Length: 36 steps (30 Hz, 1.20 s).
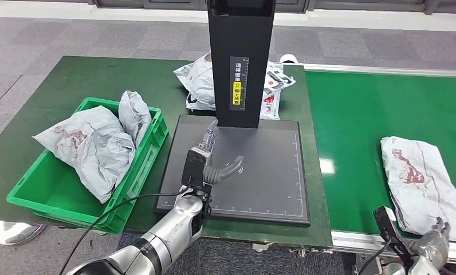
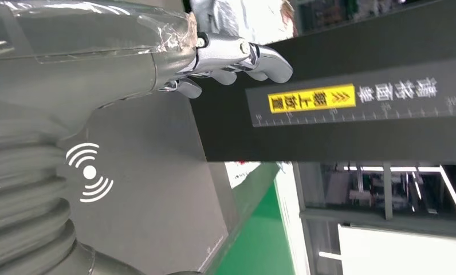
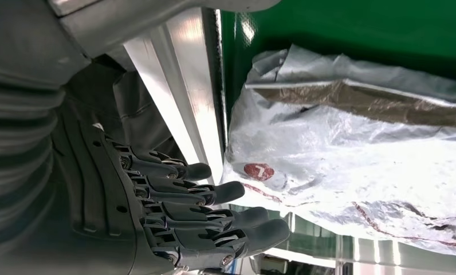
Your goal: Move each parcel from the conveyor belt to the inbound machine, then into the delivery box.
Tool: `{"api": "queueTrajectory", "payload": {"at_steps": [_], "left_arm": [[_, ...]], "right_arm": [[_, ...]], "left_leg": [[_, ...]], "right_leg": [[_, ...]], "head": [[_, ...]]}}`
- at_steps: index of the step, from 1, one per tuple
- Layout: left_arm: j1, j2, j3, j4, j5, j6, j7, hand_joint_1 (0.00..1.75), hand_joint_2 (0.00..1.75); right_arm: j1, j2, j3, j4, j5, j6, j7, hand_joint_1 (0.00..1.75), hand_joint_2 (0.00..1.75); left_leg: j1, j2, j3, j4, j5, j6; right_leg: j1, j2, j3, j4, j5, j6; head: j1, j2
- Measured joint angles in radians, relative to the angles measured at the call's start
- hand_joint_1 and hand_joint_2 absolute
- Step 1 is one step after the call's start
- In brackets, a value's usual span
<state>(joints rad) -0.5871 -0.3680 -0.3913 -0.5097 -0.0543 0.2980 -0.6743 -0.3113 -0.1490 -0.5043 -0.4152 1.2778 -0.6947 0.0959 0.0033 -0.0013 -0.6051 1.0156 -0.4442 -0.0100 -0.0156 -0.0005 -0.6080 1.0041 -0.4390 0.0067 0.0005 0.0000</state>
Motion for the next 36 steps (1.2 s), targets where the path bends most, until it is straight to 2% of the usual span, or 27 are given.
{"api": "queueTrajectory", "payload": {"at_steps": [3, 4, 7, 8, 16, 26, 32, 36], "left_arm": [[0.0, 0.0, -0.006, 0.004, -0.002, 0.022, -0.001, 0.0, 1.75], [0.0, 0.0, -0.01, 0.005, -0.006, 0.026, -0.001, 0.0, 1.75], [0.0, 0.001, -0.014, 0.005, -0.004, 0.024, -0.001, 0.0, 1.75], [0.0, 0.001, -0.014, 0.005, 0.001, 0.018, -0.001, 0.0, 1.75], [0.009, 0.02, -0.012, -0.006, 0.041, -0.048, -0.001, 0.0, 1.75], [0.007, 0.041, 0.019, -0.007, 0.069, -0.125, -0.001, 0.0, 1.75], [0.007, 0.052, 0.047, -0.016, 0.051, -0.12, -0.001, 0.0, 1.75], [0.01, 0.061, 0.068, -0.042, 0.013, -0.076, -0.001, 0.0, 1.75]], "right_arm": [[-0.024, -0.005, 0.0, 0.018, 0.038, 0.026, 0.042, 0.0, 1.75], [-0.033, -0.007, 0.0, 0.025, 0.047, 0.037, 0.052, 0.11, 1.75], [-0.055, -0.011, 0.0, 0.042, 0.042, 0.083, 0.051, 1.42, 1.75], [-0.062, -0.011, 0.0, 0.046, 0.037, 0.107, 0.046, 1.75, 1.75], [-0.1, -0.011, 0.0, 0.064, -0.007, 0.221, -0.017, 1.75, 1.75], [-0.156, 0.012, 0.0, 0.064, -0.046, 0.258, -0.128, 1.75, 1.75], [-0.172, 0.061, 0.0, 0.04, -0.175, 0.25, -0.329, 1.75, 1.75], [-0.139, 0.125, 0.046, -0.084, -0.406, 0.258, -0.511, 1.75, 1.75]], "left_leg": [[0.0, 0.0, 0.0, 0.0, 0.0, 0.0], [0.0, 0.001, 0.0, 0.0, 0.0, 0.001], [0.0, 0.001, 0.0, 0.0, 0.001, 0.001], [0.0, 0.001, 0.0, 0.0, 0.001, 0.001], [0.0, 0.001, 0.001, 0.0, 0.001, 0.002], [0.0, 0.002, 0.002, 0.0, 0.002, 0.002], [0.001, 0.002, 0.001, 0.0, 0.003, 0.002], [0.001, 0.0, 0.001, 0.0, 0.003, 0.001]], "right_leg": [[0.0, 0.0, 0.0, 0.0, 0.0, 0.0], [0.0, 0.0, 0.0, 0.0, 0.0, 0.0], [0.0, 0.0, 0.001, 0.0, 0.0, 0.0], [0.0, 0.0, 0.001, 0.0, 0.0, 0.001], [0.0, 0.001, 0.002, 0.0, 0.001, 0.001], [0.0, 0.002, 0.002, 0.0, 0.002, 0.002], [0.0, 0.001, 0.002, 0.001, 0.002, 0.002], [0.0, 0.0, 0.002, 0.001, 0.002, 0.002]], "head": [[0.0, 0.0], [0.0, 0.0], [0.0, 0.0], [0.0, 0.0], [0.0, 0.0], [0.0, 0.0], [0.0, 0.0], [0.0, 0.0]]}}
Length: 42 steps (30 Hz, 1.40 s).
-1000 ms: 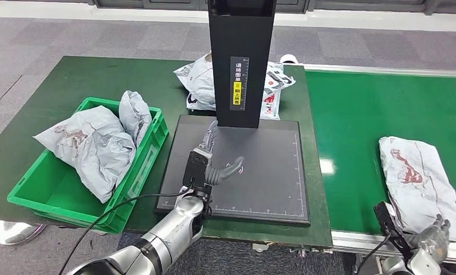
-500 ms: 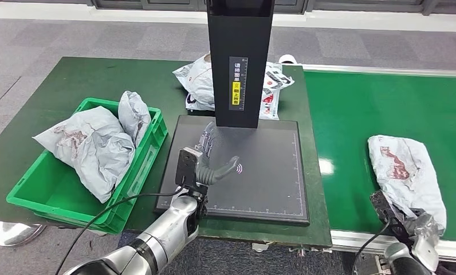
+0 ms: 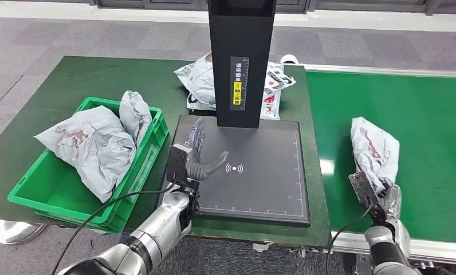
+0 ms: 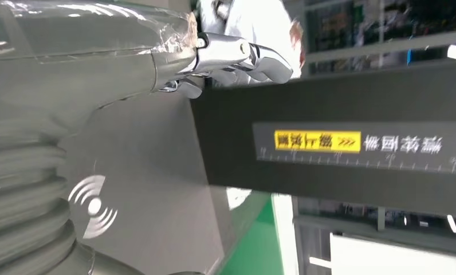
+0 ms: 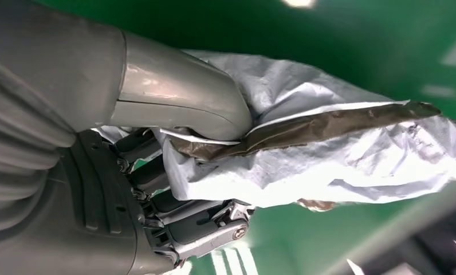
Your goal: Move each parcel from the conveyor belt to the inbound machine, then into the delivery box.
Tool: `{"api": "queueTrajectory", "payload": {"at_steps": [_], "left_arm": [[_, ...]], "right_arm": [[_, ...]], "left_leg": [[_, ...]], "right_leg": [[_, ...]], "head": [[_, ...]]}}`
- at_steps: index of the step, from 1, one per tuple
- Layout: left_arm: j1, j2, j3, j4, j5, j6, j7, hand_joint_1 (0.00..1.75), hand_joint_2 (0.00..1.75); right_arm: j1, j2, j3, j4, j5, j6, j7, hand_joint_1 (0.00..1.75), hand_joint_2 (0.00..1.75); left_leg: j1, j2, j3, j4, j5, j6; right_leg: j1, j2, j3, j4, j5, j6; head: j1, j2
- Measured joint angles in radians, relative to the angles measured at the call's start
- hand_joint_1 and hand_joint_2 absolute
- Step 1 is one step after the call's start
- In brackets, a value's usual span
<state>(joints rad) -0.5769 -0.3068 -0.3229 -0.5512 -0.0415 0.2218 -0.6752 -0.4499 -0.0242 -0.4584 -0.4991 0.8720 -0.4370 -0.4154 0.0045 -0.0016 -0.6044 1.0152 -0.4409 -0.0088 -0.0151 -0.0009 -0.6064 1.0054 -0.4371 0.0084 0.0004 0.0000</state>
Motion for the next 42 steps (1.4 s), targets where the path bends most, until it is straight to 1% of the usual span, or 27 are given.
{"api": "queueTrajectory", "payload": {"at_steps": [1, 3, 5, 7, 10, 13, 18, 22, 24, 25, 28, 29, 32, 35, 39, 42], "left_arm": [[0.002, 0.003, 0.006, -0.009, -0.01, 0.008, 0.0, 0.0, 1.75], [0.007, 0.008, 0.017, -0.031, -0.031, 0.026, 0.0, 0.0, 1.75], [0.012, 0.012, 0.027, -0.054, -0.049, 0.043, 0.0, 0.0, 1.75], [0.016, 0.016, 0.033, -0.073, -0.064, 0.056, 0.0, 0.0, 1.75], [0.019, 0.018, 0.04, -0.1, -0.084, 0.075, 0.0, 0.0, 1.75], [0.019, 0.019, 0.043, -0.122, -0.097, 0.088, 0.002, 0.0, 1.75], [0.017, 0.019, 0.043, -0.129, -0.099, 0.092, 0.003, 0.0, 1.75], [-0.001, 0.018, 0.043, -0.136, -0.082, 0.102, 0.004, 0.0, 1.75], [-0.01, 0.017, 0.043, -0.132, -0.07, 0.102, 0.003, 0.0, 1.75], [-0.014, 0.017, 0.043, -0.129, -0.066, 0.102, 0.002, 0.0, 1.75], [-0.02, 0.016, 0.043, -0.123, -0.057, 0.104, 0.001, 0.0, 1.75], [-0.021, 0.016, 0.043, -0.122, -0.052, 0.105, 0.001, 0.0, 1.75], [-0.022, 0.016, 0.043, -0.121, -0.035, 0.107, 0.0, 0.0, 1.75], [-0.021, 0.019, 0.043, -0.128, -0.02, 0.118, 0.0, 0.0, 1.75], [-0.006, 0.031, 0.043, -0.178, 0.005, 0.153, 0.0, 0.0, 1.75], [0.021, 0.041, 0.044, -0.237, 0.02, 0.186, 0.0, 0.0, 1.75]], "right_arm": [[0.021, 0.017, 0.032, -0.057, -0.068, 0.006, -0.017, 1.75, 1.75], [0.071, 0.048, 0.118, -0.182, -0.186, 0.018, -0.02, 1.75, 1.75], [0.119, 0.07, 0.215, -0.303, -0.265, 0.023, -0.017, 1.75, 1.75], [0.156, 0.086, 0.303, -0.406, -0.31, 0.028, -0.02, 1.75, 1.75], [0.202, 0.109, 0.417, -0.535, -0.334, 0.048, -0.037, 1.75, 1.75], [0.245, 0.133, 0.526, -0.651, -0.327, 0.069, -0.021, 1.75, 1.75], [0.264, 0.145, 0.59, -0.703, -0.321, 0.076, -0.006, 1.75, 1.75], [0.277, 0.168, 0.829, -0.794, -0.353, 0.089, 0.019, 1.75, 1.75], [0.268, 0.169, 0.885, -0.798, -0.375, 0.118, 0.03, 1.75, 1.75], [0.264, 0.169, 0.91, -0.793, -0.382, 0.136, 0.04, 1.45, 1.75], [0.258, 0.169, 0.979, -0.761, -0.388, 0.204, 0.09, 0.14, 1.75], [0.257, 0.169, 0.998, -0.744, -0.384, 0.23, 0.111, 0.0, 1.75], [0.249, 0.167, 1.053, -0.68, -0.358, 0.303, 0.166, 0.0, 1.75], [0.234, 0.164, 1.088, -0.613, -0.344, 0.334, 0.181, 0.0, 1.75], [0.199, 0.155, 1.109, -0.519, -0.348, 0.334, 0.179, 0.0, 1.75], [0.18, 0.151, 1.11, -0.483, -0.356, 0.287, 0.16, 0.0, 1.75]], "left_leg": [[0.0, 0.0, 0.0, 0.0, 0.0, 0.0], [0.0, 0.0, 0.0, 0.0, 0.0, 0.0], [0.0, 0.0, -0.001, 0.0, 0.0, 0.0], [0.0, 0.0, -0.001, 0.0, 0.0, 0.0], [0.0, 0.0, -0.001, 0.0, 0.0, 0.0], [0.0, 0.0, -0.001, 0.0, 0.0, 0.0], [0.0, 0.0, -0.001, 0.0, 0.0, 0.0], [0.001, 0.0, -0.001, 0.0, 0.0, 0.0], [0.001, 0.0, -0.001, 0.0, 0.0, 0.0], [0.001, 0.0, -0.001, 0.0, 0.0, 0.0], [0.001, -0.001, -0.001, 0.0, 0.0, 0.0], [0.001, -0.001, -0.001, 0.0, 0.0, 0.0], [0.001, -0.001, -0.001, 0.0, 0.0, 0.0], [0.001, -0.001, -0.001, 0.0, 0.0, 0.0], [0.001, -0.001, -0.002, 0.0, 0.0, 0.0], [0.001, -0.001, -0.001, 0.0, 0.0, 0.0]], "right_leg": [[0.0, 0.0, 0.0, 0.0, 0.0, 0.0], [0.0, 0.0, 0.0, 0.0, -0.001, 0.0], [0.0, 0.0, -0.001, 0.0, -0.001, 0.0], [0.0, 0.0, -0.001, 0.0, -0.001, -0.001], [0.0, -0.001, -0.001, 0.0, -0.001, -0.001], [0.0, 0.0, -0.001, 0.0, -0.001, -0.001], [0.0, 0.0, -0.002, 0.0, -0.001, -0.001], [0.0, 0.0, -0.002, 0.0, -0.001, -0.001], [0.0, 0.0, -0.002, 0.0, -0.001, -0.001], [0.0, 0.0, -0.002, 0.0, -0.001, -0.001], [0.0, 0.0, -0.002, 0.0, -0.001, -0.001], [0.0, -0.001, -0.002, 0.0, -0.001, -0.001], [0.0, 0.0, -0.002, 0.0, -0.001, -0.001], [0.0, -0.001, -0.002, 0.0, -0.001, -0.001], [0.0, -0.001, -0.002, 0.0, -0.001, -0.001], [0.0, -0.001, -0.002, 0.0, -0.001, -0.001]], "head": [[0.0, 0.0], [0.0, 0.0], [0.0, 0.0], [0.0, 0.0], [0.0, 0.0], [0.0, 0.0], [0.0, 0.0], [0.0, 0.0], [0.0, 0.0], [0.0, 0.0], [0.0, 0.0], [0.0, 0.0], [0.0, 0.0], [0.0, 0.0], [0.0, 0.0], [0.0, 0.0]]}}
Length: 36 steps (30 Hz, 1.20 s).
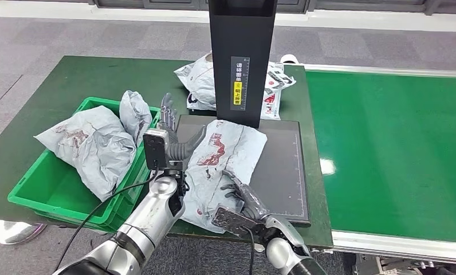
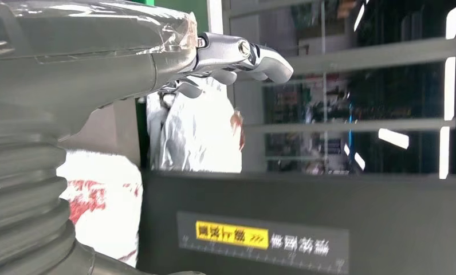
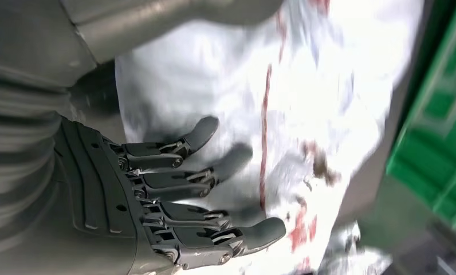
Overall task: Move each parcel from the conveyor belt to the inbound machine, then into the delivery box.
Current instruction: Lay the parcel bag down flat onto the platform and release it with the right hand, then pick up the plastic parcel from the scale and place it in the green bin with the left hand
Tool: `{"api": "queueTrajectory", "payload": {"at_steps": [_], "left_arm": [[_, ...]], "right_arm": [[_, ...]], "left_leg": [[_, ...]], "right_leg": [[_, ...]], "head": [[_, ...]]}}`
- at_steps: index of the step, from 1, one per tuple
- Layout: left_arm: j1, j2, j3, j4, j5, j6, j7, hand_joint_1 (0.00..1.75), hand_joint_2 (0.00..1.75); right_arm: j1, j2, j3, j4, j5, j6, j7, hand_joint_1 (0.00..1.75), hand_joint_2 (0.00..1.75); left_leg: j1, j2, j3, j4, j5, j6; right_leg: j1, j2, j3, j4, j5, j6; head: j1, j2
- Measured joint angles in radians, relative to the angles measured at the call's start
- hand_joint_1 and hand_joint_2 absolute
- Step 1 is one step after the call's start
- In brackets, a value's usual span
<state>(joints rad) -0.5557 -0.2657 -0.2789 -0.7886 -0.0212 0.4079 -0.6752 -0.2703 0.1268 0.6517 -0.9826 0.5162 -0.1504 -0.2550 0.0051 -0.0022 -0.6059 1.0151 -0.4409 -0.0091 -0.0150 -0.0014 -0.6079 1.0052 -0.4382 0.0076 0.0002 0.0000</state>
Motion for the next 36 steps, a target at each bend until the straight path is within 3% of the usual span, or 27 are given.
{"api": "queueTrajectory", "payload": {"at_steps": [5, 8, 14, 17, 19, 21, 23, 29, 36], "left_arm": [[0.037, 0.012, 0.006, -0.075, -0.029, 0.049, 0.0, 0.0, 1.75], [0.025, 0.018, -0.009, -0.046, -0.153, 0.066, 0.042, 0.0, 1.75], [-0.057, 0.024, -0.142, 0.17, -0.536, 0.058, 0.284, 0.0, 1.75], [-0.09, 0.027, -0.215, 0.261, -0.67, 0.007, 0.402, 0.0, 1.75], [-0.105, 0.031, -0.264, 0.308, -0.746, -0.043, 0.474, 0.3, 1.75], [-0.115, 0.036, -0.307, 0.346, -0.799, -0.106, 0.523, 1.15, 1.75], [-0.124, 0.04, -0.338, 0.375, -0.831, -0.167, 0.559, 1.72, 1.75], [-0.163, 0.049, -0.397, 0.421, -0.88, -0.258, 0.609, 1.75, 1.75], [-0.185, 0.054, -0.416, 0.438, -0.893, -0.247, 0.615, 1.75, 1.75]], "right_arm": [[-0.004, 0.0, -0.027, -0.01, -0.06, -0.203, -0.128, 0.0, 1.75], [0.013, 0.001, -0.071, -0.044, -0.131, -0.294, -0.232, 0.0, 1.75], [0.036, 0.002, -0.145, -0.082, -0.296, -0.357, -0.383, 0.0, 1.75], [0.037, 0.002, -0.183, -0.084, -0.366, -0.357, -0.422, 0.0, 1.75], [0.037, 0.002, -0.207, -0.086, -0.403, -0.354, -0.438, 0.0, 1.75], [0.037, 0.002, -0.231, -0.088, -0.428, -0.352, -0.445, 0.0, 1.75], [0.037, 0.002, -0.253, -0.091, -0.446, -0.35, -0.447, 0.0, 1.75], [0.055, 0.002, -0.293, -0.113, -0.457, -0.339, -0.447, 0.0, 1.75], [0.078, 0.003, -0.301, -0.141, -0.441, -0.338, -0.444, 0.0, 1.75]], "left_leg": [[0.0, -0.001, 0.0, 0.0, 0.0, 0.0], [0.0, -0.001, 0.0, 0.0, 0.0, 0.0], [0.0, 0.0, 0.0, 0.0, 0.0, 0.0], [-0.001, 0.0, 0.0, 0.0, 0.0, 0.0], [-0.001, 0.0, 0.0, 0.0, 0.0, 0.0], [0.0, 0.0, 0.0, 0.0, 0.0, 0.0], [0.0, 0.0, 0.0, 0.0, 0.0, 0.0], [0.0, 0.0, 0.001, 0.0, 0.0, 0.0], [0.0, 0.0, 0.004, 0.0, 0.0, 0.0]], "right_leg": [[0.0, 0.0, 0.0, 0.0, 0.0, 0.0], [0.0, -0.001, 0.0, -0.001, 0.0, 0.0], [0.0, 0.0, 0.0, -0.001, 0.0, 0.0], [0.0, 0.001, 0.0, -0.001, 0.001, 0.001], [0.0, 0.001, 0.0, -0.001, 0.001, 0.001], [0.0, 0.001, 0.0, -0.001, 0.001, 0.001], [0.0, 0.001, 0.0, -0.001, 0.001, 0.001], [0.0, 0.0, 0.001, -0.001, 0.0, 0.001], [0.0, 0.001, 0.004, -0.001, 0.0, 0.001]], "head": [[0.0, 0.0], [0.0, 0.0], [0.0, 0.0], [0.0, 0.0], [0.0, 0.0], [0.0, 0.0], [0.0, 0.0], [0.0, 0.0], [0.0, 0.0]]}}
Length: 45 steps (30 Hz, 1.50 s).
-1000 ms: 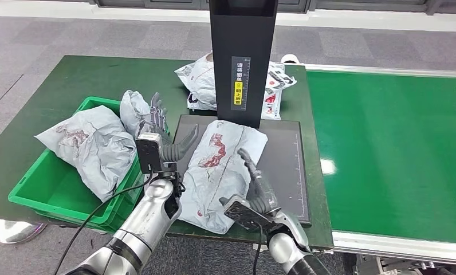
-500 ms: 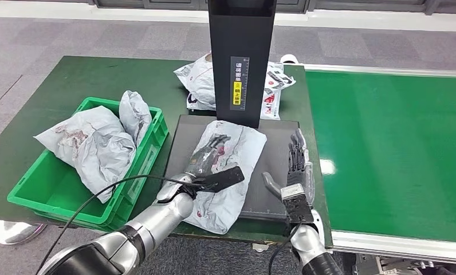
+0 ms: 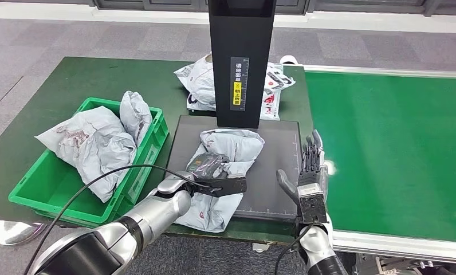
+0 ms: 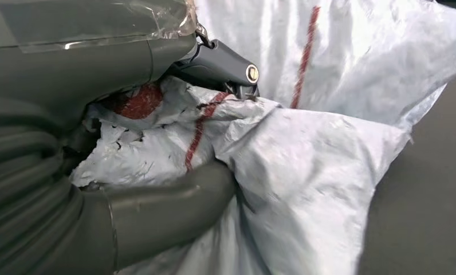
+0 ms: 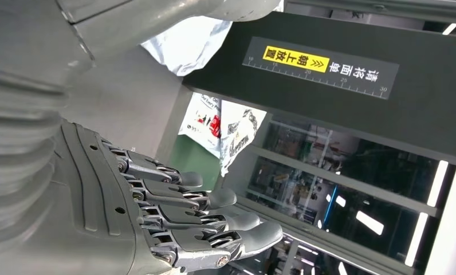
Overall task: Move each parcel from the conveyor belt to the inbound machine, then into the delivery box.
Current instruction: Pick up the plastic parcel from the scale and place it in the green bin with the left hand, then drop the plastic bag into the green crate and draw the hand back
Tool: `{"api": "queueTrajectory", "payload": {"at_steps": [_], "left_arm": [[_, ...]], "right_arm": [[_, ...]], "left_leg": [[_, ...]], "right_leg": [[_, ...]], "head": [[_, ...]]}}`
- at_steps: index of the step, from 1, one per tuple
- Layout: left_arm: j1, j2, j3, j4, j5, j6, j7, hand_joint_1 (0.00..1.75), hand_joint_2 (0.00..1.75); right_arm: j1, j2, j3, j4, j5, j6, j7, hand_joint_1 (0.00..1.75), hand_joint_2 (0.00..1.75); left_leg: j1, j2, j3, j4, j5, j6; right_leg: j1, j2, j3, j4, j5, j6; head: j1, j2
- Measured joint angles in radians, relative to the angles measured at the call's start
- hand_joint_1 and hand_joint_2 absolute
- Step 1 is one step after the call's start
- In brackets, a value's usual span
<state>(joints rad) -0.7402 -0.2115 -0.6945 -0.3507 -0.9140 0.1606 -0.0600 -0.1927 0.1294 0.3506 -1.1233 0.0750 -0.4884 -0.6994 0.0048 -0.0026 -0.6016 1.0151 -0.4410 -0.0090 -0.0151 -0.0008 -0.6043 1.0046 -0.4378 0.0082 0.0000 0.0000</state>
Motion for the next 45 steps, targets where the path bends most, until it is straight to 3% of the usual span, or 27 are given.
{"api": "queueTrajectory", "payload": {"at_steps": [5, 9, 13, 16, 22, 26, 29, 31, 33, 39, 42, 43, 45], "left_arm": [[0.001, 0.005, 0.001, -0.003, -0.024, 0.112, 0.009, 1.75, 1.75], [0.001, 0.014, 0.027, -0.037, -0.044, 0.321, 0.009, 1.75, 1.75], [0.001, 0.039, 0.107, -0.155, -0.174, 0.502, 0.045, 1.75, 1.75], [0.001, 0.065, 0.204, -0.285, -0.352, 0.535, 0.091, 1.75, 1.75], [0.028, 0.12, 0.384, -0.536, -0.595, 0.539, 0.2, 1.75, 1.75], [0.045, 0.207, 0.438, -0.645, -0.648, 0.537, 0.362, 1.75, 1.75], [0.029, 0.279, 0.442, -0.574, -0.651, 0.491, 0.504, 1.75, 1.75], [0.017, 0.316, 0.449, -0.477, -0.651, 0.41, 0.542, 1.75, 1.75], [0.01, 0.345, 0.462, -0.38, -0.651, 0.342, 0.552, 1.75, 1.75], [-0.009, 0.38, 0.486, -0.224, -0.651, 0.276, 0.559, 1.75, 1.75], [-0.021, 0.398, 0.5, -0.169, -0.651, 0.149, 0.57, 1.75, 1.75], [-0.023, 0.404, 0.506, -0.151, -0.651, 0.105, 0.568, 1.52, 1.75], [-0.029, 0.413, 0.519, -0.121, -0.649, 0.044, 0.562, 0.66, 1.75]], "right_arm": [[0.04, 0.001, -0.015, -0.053, 0.023, 0.002, 0.013, 0.0, 1.75], [0.07, 0.002, -0.029, -0.093, 0.024, -0.01, 0.017, 0.0, 1.75], [0.092, 0.002, -0.034, -0.124, 0.02, -0.027, 0.019, 0.0, 1.75], [0.095, 0.002, -0.034, -0.13, 0.003, -0.035, 0.019, 0.0, 1.75], [0.08, 0.002, -0.034, -0.126, -0.027, -0.045, 0.011, 0.0, 1.75], [0.073, 0.002, -0.034, -0.117, -0.048, -0.052, 0.001, 0.0, 1.75], [0.065, 0.002, -0.034, -0.109, -0.056, -0.048, -0.001, 0.0, 1.75], [0.052, 0.002, -0.034, -0.098, -0.053, -0.041, 0.003, 0.0, 1.75], [0.04, 0.002, -0.034, -0.087, -0.046, -0.035, 0.009, 0.0, 1.75], [0.029, 0.003, -0.034, -0.072, -0.037, -0.023, 0.02, 0.0, 1.75], [0.03, 0.004, -0.034, -0.072, -0.018, -0.008, 0.04, 0.0, 1.75], [0.031, 0.004, -0.035, -0.072, -0.011, -0.001, 0.046, 0.0, 1.75], [0.032, 0.005, -0.038, -0.072, -0.001, 0.008, 0.052, 0.0, 1.75]], "left_leg": [[0.0, 0.0, 0.0, 0.0, 0.0, 0.0], [0.0, 0.0, -0.001, 0.0, 0.0, 0.0], [0.0, 0.0, -0.002, 0.0, 0.0, 0.0], [0.0, 0.0, -0.002, 0.0, 0.0, 0.0], [0.001, 0.001, -0.002, 0.0, 0.0, 0.0], [0.001, 0.001, -0.002, -0.001, 0.001, -0.001], [0.001, 0.002, -0.001, -0.001, 0.001, -0.002], [0.002, 0.002, -0.001, -0.001, 0.002, -0.003], [0.002, 0.002, -0.001, -0.001, 0.003, -0.004], [0.002, 0.0, -0.002, -0.001, 0.002, -0.004], [0.002, 0.002, -0.001, -0.001, 0.001, -0.004], [0.002, 0.002, -0.001, -0.001, 0.001, -0.005], [0.002, 0.003, 0.0, -0.001, 0.0, -0.005]], "right_leg": [[0.0, 0.0, 0.0, 0.0, 0.0, 0.0], [0.0, 0.0, -0.001, 0.0, 0.0, 0.0], [0.0, 0.0, -0.002, 0.0, 0.0, 0.0], [0.0, 0.0, -0.002, 0.0, 0.0, 0.0], [0.001, 0.001, -0.002, 0.001, 0.0, 0.0], [0.001, 0.001, -0.002, 0.001, -0.001, -0.001], [0.001, 0.001, -0.002, 0.001, -0.001, -0.002], [0.002, 0.001, -0.003, 0.001, -0.001, -0.003], [0.002, 0.001, -0.003, 0.001, 0.0, -0.003], [0.002, 0.0, -0.003, 0.001, 0.0, -0.003], [0.001, 0.002, -0.003, 0.001, 0.0, -0.003], [0.001, 0.002, -0.003, 0.001, 0.0, -0.003], [0.002, 0.003, -0.003, 0.001, 0.0, -0.004]], "head": [[0.0, 0.0], [0.0, 0.0], [0.0, 0.0], [0.0, 0.0], [0.0, 0.0], [0.0, 0.0], [0.0, 0.0], [0.0, 0.0], [0.0, 0.0], [0.0, 0.0], [0.0, 0.0], [0.0, 0.0], [0.0, 0.0]]}}
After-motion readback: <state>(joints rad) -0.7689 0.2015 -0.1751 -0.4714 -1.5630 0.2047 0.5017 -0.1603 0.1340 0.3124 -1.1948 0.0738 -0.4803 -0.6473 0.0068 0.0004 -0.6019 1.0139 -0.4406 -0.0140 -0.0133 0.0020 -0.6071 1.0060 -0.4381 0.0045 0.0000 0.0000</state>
